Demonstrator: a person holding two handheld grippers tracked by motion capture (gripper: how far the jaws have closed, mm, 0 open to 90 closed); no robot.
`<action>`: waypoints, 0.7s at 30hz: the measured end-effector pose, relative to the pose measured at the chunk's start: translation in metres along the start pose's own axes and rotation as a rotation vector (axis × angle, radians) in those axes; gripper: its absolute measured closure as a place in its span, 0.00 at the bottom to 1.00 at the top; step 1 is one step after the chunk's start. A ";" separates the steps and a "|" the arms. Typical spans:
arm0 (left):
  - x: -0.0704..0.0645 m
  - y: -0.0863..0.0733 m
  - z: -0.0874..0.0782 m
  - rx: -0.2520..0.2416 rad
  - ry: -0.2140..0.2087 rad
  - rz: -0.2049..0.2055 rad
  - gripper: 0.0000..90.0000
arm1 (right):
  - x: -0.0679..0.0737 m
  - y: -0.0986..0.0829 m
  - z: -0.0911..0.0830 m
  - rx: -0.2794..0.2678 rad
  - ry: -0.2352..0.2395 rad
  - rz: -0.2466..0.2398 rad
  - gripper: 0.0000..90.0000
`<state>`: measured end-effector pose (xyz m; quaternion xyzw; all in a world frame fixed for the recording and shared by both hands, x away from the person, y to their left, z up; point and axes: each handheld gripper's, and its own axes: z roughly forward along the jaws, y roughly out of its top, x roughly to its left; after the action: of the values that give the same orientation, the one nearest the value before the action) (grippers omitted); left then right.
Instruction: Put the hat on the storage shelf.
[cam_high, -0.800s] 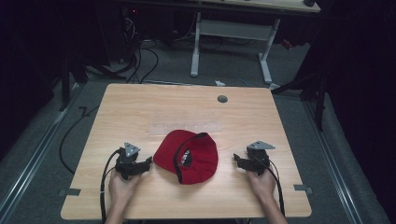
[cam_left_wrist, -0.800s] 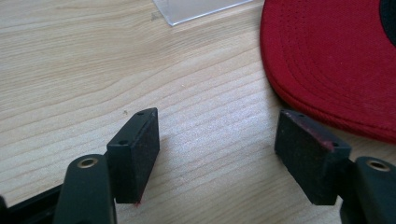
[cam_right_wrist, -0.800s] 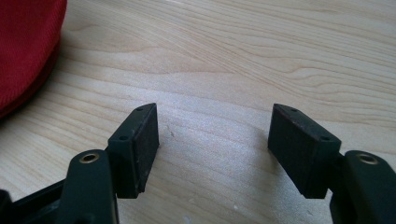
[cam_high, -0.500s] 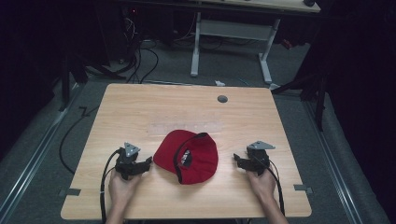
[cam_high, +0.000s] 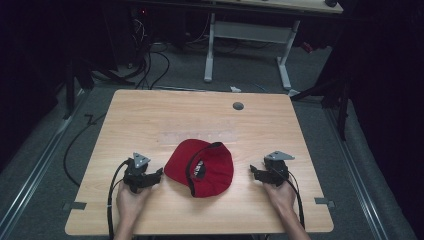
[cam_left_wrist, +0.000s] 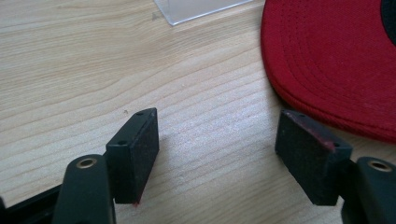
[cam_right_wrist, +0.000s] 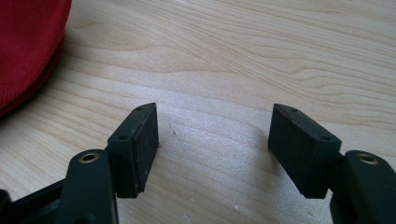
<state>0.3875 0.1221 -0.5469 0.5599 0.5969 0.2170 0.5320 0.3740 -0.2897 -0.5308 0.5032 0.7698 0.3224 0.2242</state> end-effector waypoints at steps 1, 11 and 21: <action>0.000 0.000 0.000 0.000 0.000 0.000 0.34 | 0.000 0.000 0.000 0.000 0.000 0.000 0.38; 0.000 0.000 0.000 0.001 -0.001 0.000 0.34 | 0.000 0.000 0.000 -0.001 -0.002 0.013 0.39; 0.000 0.000 0.000 0.000 -0.001 0.002 0.33 | -0.006 0.005 -0.010 -0.002 0.050 0.065 0.43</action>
<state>0.3874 0.1218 -0.5471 0.5607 0.5961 0.2171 0.5321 0.3727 -0.2967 -0.5202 0.5194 0.7581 0.3429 0.1947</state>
